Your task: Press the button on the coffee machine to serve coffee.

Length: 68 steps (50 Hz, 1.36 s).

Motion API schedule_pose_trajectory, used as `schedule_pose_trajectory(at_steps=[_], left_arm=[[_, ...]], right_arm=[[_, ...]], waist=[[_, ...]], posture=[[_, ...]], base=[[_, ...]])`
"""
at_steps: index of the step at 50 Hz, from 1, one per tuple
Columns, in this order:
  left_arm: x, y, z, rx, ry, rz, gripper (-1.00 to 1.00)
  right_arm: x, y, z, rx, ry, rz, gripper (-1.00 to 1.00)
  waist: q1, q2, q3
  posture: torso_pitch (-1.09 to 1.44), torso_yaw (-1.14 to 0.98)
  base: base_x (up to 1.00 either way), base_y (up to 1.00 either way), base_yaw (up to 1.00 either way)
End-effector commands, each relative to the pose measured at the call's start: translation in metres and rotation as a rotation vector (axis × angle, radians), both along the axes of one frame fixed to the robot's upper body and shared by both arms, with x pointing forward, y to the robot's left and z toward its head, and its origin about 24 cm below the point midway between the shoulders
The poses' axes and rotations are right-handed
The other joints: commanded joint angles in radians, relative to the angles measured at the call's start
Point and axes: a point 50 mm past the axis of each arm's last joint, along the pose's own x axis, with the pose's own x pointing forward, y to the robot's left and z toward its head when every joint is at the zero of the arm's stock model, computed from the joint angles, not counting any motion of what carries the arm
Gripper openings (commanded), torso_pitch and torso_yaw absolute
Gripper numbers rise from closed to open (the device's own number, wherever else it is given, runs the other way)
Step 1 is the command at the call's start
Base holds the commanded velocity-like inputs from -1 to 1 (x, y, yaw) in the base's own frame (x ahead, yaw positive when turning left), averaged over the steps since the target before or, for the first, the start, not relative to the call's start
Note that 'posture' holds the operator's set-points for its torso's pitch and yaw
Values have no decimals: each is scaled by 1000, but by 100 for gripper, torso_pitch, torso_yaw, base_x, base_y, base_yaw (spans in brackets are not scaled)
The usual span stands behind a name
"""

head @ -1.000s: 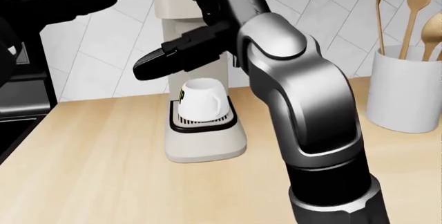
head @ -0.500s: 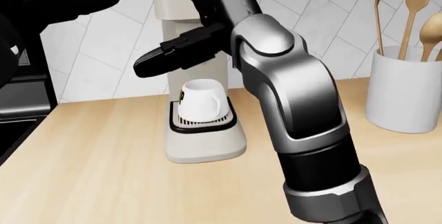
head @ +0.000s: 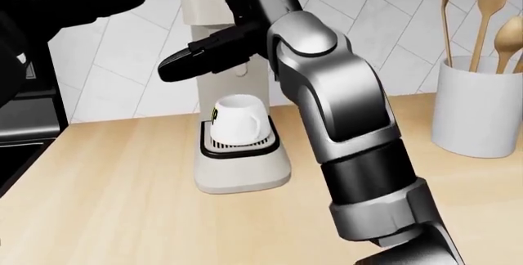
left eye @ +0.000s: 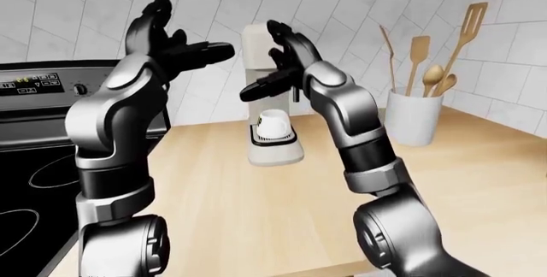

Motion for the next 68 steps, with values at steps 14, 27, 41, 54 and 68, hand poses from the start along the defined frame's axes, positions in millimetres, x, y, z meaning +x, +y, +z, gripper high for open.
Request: schedule_pose_trajectory(at_steps=[14,27,41,54,68], left_arm=[[-3,-5,17,-2,-80,-12,100],[-2,-4,15,-4,-78,-11,100],[-3,-5,16,-4,-78,-14,100],[-2,-5,13,-4,-76,-14,100],[-1,-5,12,-6,-74,-14,100]], right_arm=[[8,0,18,34,-88,-3,100],[16,4,18,33,-85,-3,100],[22,7,14,32,-76,1,100],[28,7,10,37,-66,-6,100],[30,9,8,32,-59,-5,100]], waist=[[-1,5,-6],[-3,7,-8],[-3,9,-8],[-2,12,-10],[-1,14,-11]], posture=[[-76,0],[-76,0],[-76,0],[-76,0],[-76,0]], base=[[0,0,0],[0,0,0],[0,0,0],[0,0,0],[0,0,0]])
